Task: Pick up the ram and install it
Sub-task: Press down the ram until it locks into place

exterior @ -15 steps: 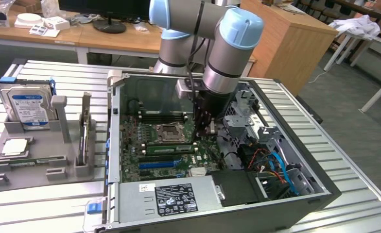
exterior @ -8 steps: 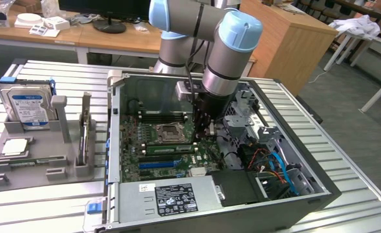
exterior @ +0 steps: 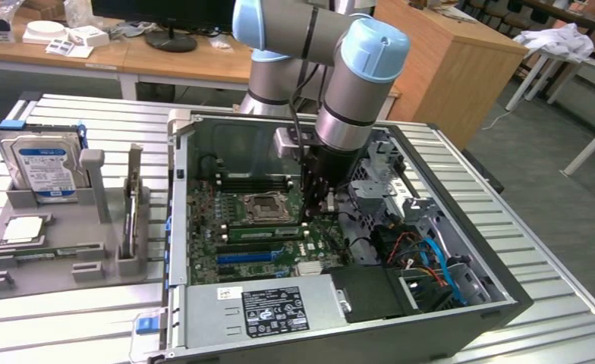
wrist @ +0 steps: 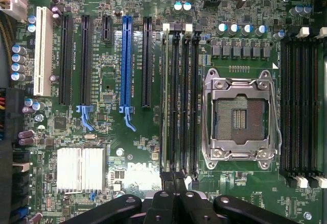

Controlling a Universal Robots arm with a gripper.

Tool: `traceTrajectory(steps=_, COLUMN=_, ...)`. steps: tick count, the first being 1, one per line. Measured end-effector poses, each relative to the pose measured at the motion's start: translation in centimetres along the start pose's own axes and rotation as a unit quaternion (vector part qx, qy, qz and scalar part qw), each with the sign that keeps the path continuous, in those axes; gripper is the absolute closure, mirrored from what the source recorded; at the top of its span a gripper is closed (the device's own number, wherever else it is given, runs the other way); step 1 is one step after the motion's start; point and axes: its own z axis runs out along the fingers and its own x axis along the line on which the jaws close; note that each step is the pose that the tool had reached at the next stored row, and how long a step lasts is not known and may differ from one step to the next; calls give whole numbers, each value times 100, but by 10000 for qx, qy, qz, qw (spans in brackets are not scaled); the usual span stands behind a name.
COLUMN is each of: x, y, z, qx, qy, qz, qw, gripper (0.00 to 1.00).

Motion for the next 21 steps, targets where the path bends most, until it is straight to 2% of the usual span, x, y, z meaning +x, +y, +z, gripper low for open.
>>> traceTrajectory(steps=21, x=1, y=-2, z=55, qx=0, qy=-1, qz=0, qw=10000, gripper=89)
